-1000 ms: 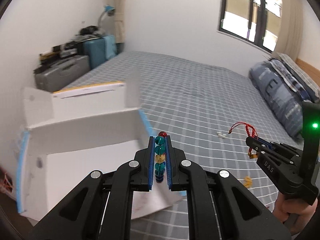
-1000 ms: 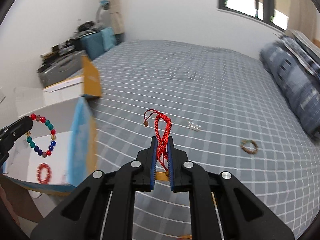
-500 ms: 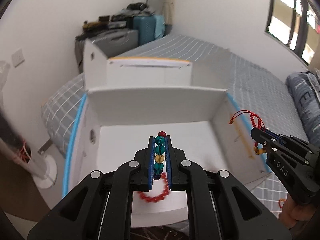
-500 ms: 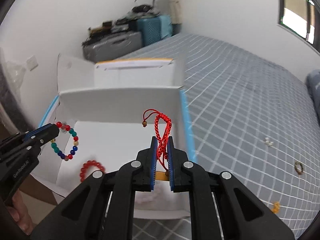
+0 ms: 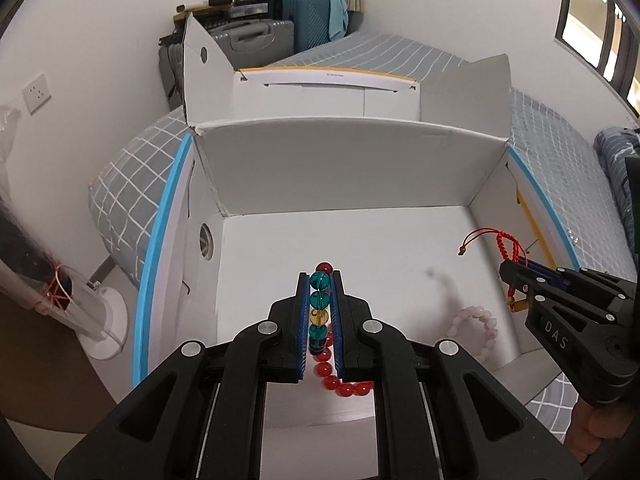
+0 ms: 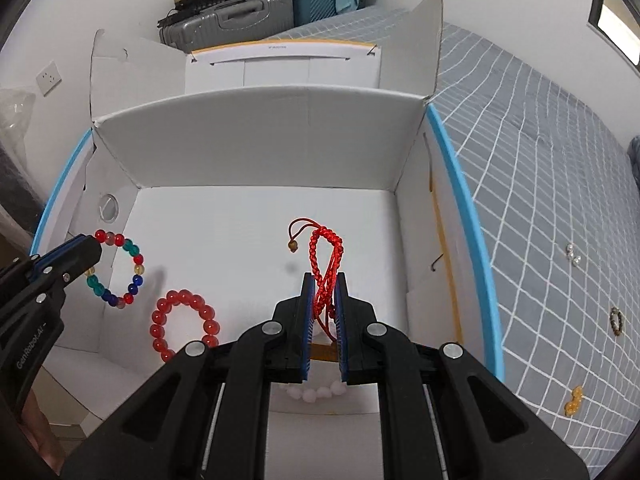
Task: Organize jewelry
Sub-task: 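Lower both held bracelets into the white box and open both tools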
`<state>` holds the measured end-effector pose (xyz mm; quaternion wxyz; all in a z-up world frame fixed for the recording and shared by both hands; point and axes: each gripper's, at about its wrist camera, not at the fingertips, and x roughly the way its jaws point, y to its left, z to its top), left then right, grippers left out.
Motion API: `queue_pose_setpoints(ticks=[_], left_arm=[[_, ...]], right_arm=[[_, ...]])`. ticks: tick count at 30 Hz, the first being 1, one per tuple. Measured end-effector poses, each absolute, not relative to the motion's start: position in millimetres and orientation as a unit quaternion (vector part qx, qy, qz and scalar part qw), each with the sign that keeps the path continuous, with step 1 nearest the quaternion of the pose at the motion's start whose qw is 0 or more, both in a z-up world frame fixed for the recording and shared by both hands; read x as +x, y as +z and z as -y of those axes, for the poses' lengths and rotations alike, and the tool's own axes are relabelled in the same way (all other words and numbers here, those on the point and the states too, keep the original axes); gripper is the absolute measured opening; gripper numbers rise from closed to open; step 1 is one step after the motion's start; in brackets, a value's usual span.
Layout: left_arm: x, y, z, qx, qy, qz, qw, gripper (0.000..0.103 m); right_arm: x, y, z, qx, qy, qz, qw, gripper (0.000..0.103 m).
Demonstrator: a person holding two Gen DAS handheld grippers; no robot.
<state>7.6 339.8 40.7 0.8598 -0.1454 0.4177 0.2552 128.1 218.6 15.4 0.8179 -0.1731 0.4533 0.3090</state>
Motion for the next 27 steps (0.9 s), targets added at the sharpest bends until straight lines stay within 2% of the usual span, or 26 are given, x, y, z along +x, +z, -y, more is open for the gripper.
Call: queue_pose_setpoints(ticks=[15, 17, 19, 20, 23, 24, 26, 27], left_arm=[[20, 7, -358, -0.164, 0.257, -0.483, 0.821, 0.009], [19, 7, -357, -0.161, 0.259, -0.484, 0.82, 0.01], [19, 8, -356, -0.16, 0.26, -0.483, 0.821, 0.011], [18, 9, -356, -0.16, 0.262, -0.482, 0.821, 0.011], [17, 14, -355, -0.157, 0.27, -0.478, 0.821, 0.022], [15, 15, -355, -0.163, 0.269, -0.476, 0.821, 0.034], [10, 24, -353, -0.155, 0.28, -0.463, 0.826, 0.042], [8, 28, -352, -0.146, 0.29, -0.456, 0.829, 0.05]], right_arm=[[136, -13, -229, -0.188, 0.311, -0.511, 0.779, 0.012], [133, -11, -227, -0.188, 0.31, -0.503, 0.785, 0.013], [133, -10, -227, -0.186, 0.311, -0.499, 0.787, 0.021], [132, -10, -227, -0.187, 0.312, -0.497, 0.788, 0.022], [128, -4, -225, -0.187, 0.316, -0.486, 0.793, 0.031], [126, -1, -225, -0.19, 0.313, -0.477, 0.799, 0.038], [122, 8, -223, -0.19, 0.312, -0.462, 0.808, 0.05], [119, 12, -222, -0.188, 0.315, -0.455, 0.812, 0.06]])
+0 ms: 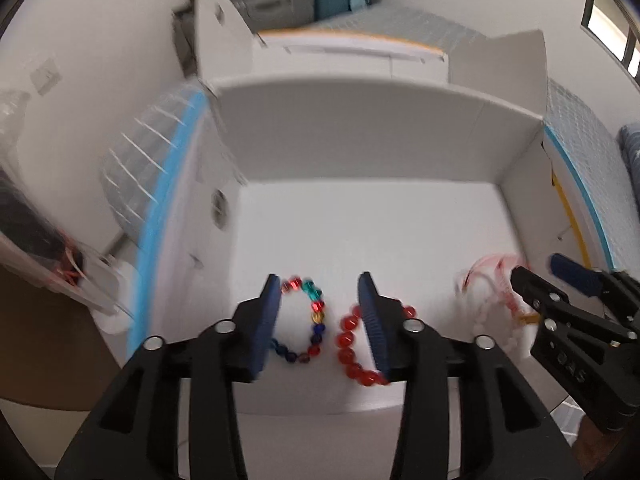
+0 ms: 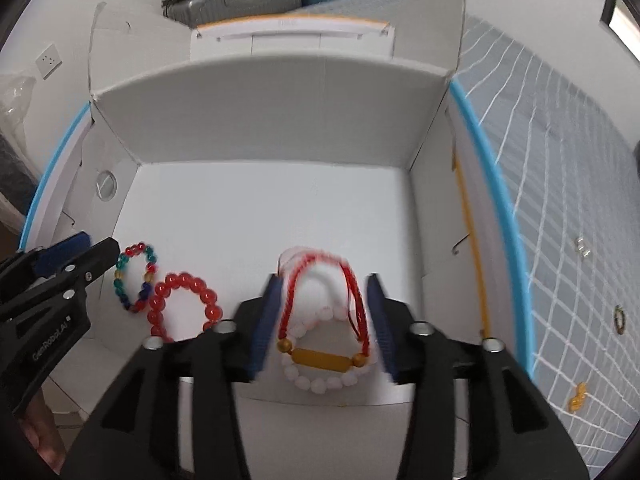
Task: Organize jewelry
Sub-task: 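Lower both held bracelets into the white box and open both tools, then withdraw both tools from the box back over the bed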
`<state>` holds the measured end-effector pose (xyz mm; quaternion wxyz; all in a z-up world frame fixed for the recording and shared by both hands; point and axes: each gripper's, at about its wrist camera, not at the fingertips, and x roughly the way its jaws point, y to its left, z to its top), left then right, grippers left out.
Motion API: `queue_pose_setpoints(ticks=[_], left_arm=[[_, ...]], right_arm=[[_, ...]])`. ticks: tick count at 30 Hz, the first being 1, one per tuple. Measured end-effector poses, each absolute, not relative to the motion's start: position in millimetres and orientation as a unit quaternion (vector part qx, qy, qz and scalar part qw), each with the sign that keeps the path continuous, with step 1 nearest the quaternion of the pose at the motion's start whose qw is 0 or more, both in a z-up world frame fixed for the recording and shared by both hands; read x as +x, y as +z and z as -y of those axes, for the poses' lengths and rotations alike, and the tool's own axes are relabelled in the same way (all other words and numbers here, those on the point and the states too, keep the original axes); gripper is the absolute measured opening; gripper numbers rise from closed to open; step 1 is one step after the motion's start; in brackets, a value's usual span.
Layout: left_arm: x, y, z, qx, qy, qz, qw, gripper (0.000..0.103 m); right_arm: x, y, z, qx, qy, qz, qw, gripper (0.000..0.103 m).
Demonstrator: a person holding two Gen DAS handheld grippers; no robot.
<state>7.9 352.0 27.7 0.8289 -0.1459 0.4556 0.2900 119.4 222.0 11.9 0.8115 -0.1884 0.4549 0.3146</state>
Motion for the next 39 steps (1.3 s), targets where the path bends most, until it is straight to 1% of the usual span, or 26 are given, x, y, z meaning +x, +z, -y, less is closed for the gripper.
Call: queue_pose_setpoints(ticks=[1, 2, 4, 5, 6, 7, 10, 13, 15, 21, 27, 35, 39], left_arm=[[5, 33, -350, -0.139, 0.298, -0.447, 0.832, 0.059], [2, 37, -349, -0.137, 0.301, -0.44, 0.835, 0.062], [-1, 44, -349, -0.136, 0.307, -0.429, 0.839, 0.07], [-3, 46, -349, -0.136, 0.308, -0.426, 0.84, 0.072], [-4, 47, -349, -0.138, 0.308, -0.424, 0.841, 0.077], [-6, 49, -349, -0.138, 0.31, -0.419, 0.842, 0.082], [-10, 54, -349, -0.142, 0.313, -0.405, 0.847, 0.091], [-15, 61, -345, -0.134, 0.327, -0.384, 0.853, 0.095], [-17, 65, -342, -0.126, 0.333, -0.375, 0.856, 0.097], [-20, 75, -339, -0.136, 0.325, -0.367, 0.861, 0.097], [-24, 85, -321, -0.149, 0.297, -0.347, 0.877, 0.097], [-10, 106, -255, -0.112, 0.242, -0.326, 0.907, 0.097], [4, 111, -216, -0.1, 0.204, -0.329, 0.917, 0.097]], right_arm=[[118, 15, -221, -0.188, 0.315, -0.45, 0.814, 0.066], [117, 18, -221, -0.187, 0.314, -0.446, 0.817, 0.068], [116, 23, -219, -0.183, 0.315, -0.441, 0.82, 0.079], [116, 24, -219, -0.181, 0.314, -0.439, 0.822, 0.081], [115, 26, -218, -0.179, 0.313, -0.435, 0.825, 0.085], [115, 29, -217, -0.177, 0.314, -0.432, 0.827, 0.088], [113, 33, -213, -0.173, 0.317, -0.425, 0.83, 0.093], [111, 38, -212, -0.173, 0.319, -0.417, 0.833, 0.094], [110, 42, -210, -0.172, 0.321, -0.412, 0.835, 0.094], [109, 51, -200, -0.164, 0.32, -0.403, 0.842, 0.094], [111, 66, -169, -0.15, 0.308, -0.391, 0.854, 0.094], [133, 93, -95, -0.132, 0.26, -0.376, 0.88, 0.094], [146, 103, -48, -0.124, 0.227, -0.371, 0.892, 0.094]])
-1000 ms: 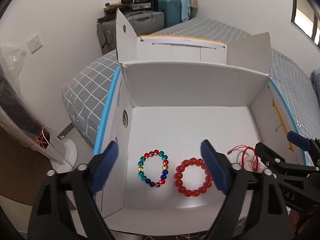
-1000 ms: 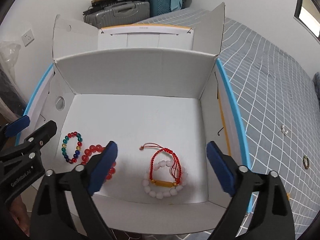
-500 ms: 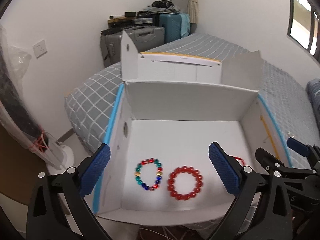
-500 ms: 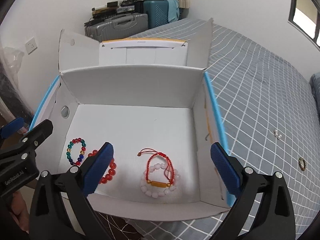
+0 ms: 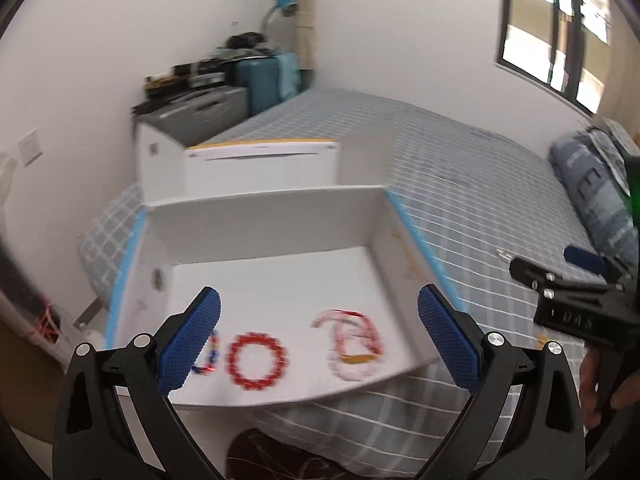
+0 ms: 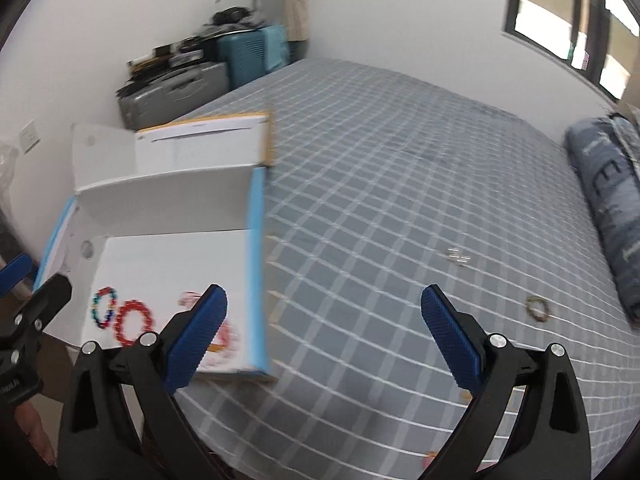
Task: Organize jewelry
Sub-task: 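Withdraw both tools from the box back over the bed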
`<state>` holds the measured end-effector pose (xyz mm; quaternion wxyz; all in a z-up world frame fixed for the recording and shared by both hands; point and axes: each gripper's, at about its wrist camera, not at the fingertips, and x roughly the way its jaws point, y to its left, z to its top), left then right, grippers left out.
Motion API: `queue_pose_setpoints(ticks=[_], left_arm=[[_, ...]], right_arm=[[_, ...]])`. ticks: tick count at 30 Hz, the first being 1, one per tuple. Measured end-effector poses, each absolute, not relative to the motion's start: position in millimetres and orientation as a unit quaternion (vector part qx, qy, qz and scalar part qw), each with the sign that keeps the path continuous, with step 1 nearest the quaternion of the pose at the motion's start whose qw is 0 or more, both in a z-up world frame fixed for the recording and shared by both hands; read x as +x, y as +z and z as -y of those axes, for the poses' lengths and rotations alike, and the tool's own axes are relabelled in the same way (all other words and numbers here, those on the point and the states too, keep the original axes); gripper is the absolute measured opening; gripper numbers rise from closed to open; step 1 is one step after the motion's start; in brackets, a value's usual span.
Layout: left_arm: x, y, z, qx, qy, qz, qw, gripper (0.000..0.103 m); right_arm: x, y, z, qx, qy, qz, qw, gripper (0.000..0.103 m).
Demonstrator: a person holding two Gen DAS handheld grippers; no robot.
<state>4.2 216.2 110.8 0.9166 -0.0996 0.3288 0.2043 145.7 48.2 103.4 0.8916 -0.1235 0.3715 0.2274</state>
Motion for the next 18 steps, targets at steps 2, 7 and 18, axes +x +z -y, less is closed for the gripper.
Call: queue_pose_setpoints(ticks=[2, 7, 18], left_arm=[[10, 111, -197, -0.093, 0.187, -0.331, 0.92, 0.097], [27, 106, -154, -0.082, 0.143, -0.343, 0.925, 0.097], [60, 85, -66, -0.055, 0.061, -0.37, 0.925, 0.097]], right_arm=[[152, 107, -24, -0.119, 0.211, -0.373, 0.896, 0.094], [164, 108, 26, -0.104, 0.181, -0.375, 0.903, 0.094], [191, 90, 118, -0.08, 0.127, -0.388, 0.909, 0.094]])
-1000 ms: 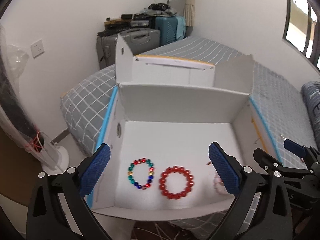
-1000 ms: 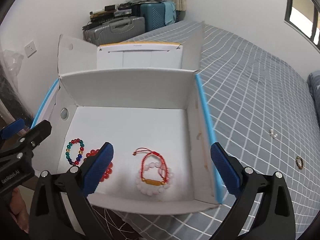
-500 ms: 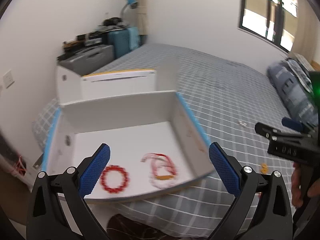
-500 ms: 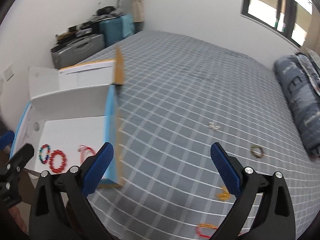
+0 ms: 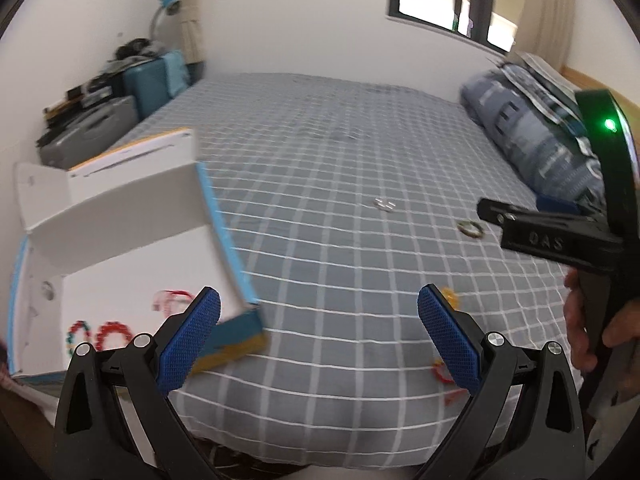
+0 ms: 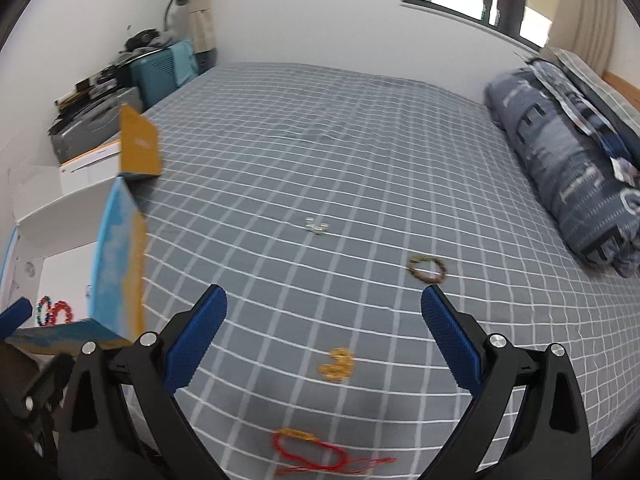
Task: Organize jewelry
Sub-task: 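Withdraw both tools from the box back over the bed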
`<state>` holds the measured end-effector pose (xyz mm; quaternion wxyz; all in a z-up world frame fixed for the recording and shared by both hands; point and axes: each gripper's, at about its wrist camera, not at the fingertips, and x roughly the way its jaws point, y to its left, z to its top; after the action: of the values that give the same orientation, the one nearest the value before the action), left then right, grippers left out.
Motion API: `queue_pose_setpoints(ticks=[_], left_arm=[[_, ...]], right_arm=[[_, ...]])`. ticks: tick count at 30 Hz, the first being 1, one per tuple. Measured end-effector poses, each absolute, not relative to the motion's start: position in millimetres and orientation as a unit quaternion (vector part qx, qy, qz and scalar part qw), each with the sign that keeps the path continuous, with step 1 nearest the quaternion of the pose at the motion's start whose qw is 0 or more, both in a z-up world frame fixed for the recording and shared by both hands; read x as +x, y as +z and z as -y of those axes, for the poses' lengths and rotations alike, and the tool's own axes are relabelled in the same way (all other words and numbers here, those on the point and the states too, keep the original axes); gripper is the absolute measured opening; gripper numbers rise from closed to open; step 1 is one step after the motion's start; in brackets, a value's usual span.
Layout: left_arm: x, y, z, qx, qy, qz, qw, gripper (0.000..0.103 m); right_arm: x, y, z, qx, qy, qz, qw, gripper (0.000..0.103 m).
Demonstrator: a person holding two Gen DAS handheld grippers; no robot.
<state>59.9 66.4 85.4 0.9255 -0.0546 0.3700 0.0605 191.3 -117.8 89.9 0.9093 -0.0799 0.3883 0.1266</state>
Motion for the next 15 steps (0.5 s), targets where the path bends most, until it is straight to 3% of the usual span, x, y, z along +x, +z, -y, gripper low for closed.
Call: queue_pose_setpoints(ticks=[15], left_arm=[[96, 23, 19, -0.018, -0.001, -0.435, 0.9, 0.097]], right_arm=[[287, 15, 212, -0.046, 0.072, -0.45, 0.889, 0.094]])
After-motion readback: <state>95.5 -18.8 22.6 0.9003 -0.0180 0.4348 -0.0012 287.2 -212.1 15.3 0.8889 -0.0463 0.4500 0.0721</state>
